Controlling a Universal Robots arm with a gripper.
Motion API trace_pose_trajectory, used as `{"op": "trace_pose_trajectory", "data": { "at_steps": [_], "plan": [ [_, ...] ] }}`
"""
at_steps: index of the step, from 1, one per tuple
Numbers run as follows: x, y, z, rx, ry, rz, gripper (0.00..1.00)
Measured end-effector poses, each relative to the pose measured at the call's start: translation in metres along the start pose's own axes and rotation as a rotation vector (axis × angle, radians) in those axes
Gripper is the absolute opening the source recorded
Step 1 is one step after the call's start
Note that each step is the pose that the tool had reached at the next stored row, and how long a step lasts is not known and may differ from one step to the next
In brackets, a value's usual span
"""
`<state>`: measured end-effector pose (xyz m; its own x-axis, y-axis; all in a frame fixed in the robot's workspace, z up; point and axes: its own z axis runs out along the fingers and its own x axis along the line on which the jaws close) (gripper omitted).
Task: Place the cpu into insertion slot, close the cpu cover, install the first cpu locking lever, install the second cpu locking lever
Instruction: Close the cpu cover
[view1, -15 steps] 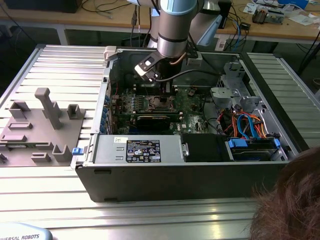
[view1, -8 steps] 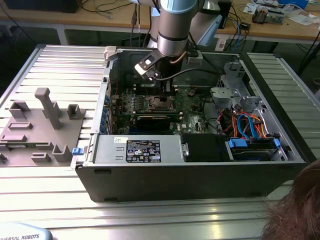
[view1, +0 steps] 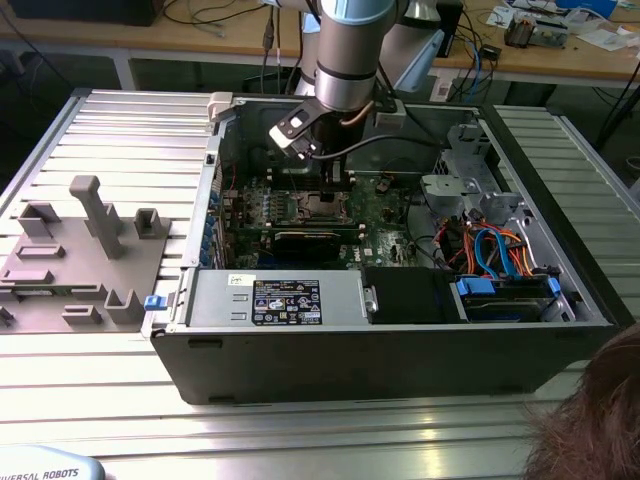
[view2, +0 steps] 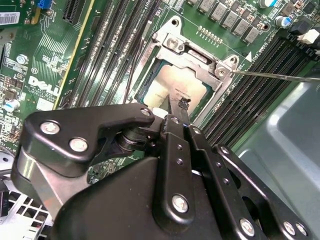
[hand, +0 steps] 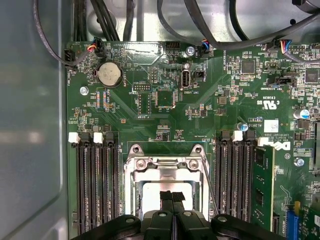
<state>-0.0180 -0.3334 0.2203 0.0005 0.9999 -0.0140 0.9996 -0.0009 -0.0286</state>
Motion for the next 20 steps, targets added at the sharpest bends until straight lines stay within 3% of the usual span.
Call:
{"op": "trace_pose_trajectory", "data": {
  "at_steps": [20],
  "plan": [
    [-0.0001, -0.0002, -0.0053, 0.0000, 0.0001, 0.000, 0.11]
  ]
}}
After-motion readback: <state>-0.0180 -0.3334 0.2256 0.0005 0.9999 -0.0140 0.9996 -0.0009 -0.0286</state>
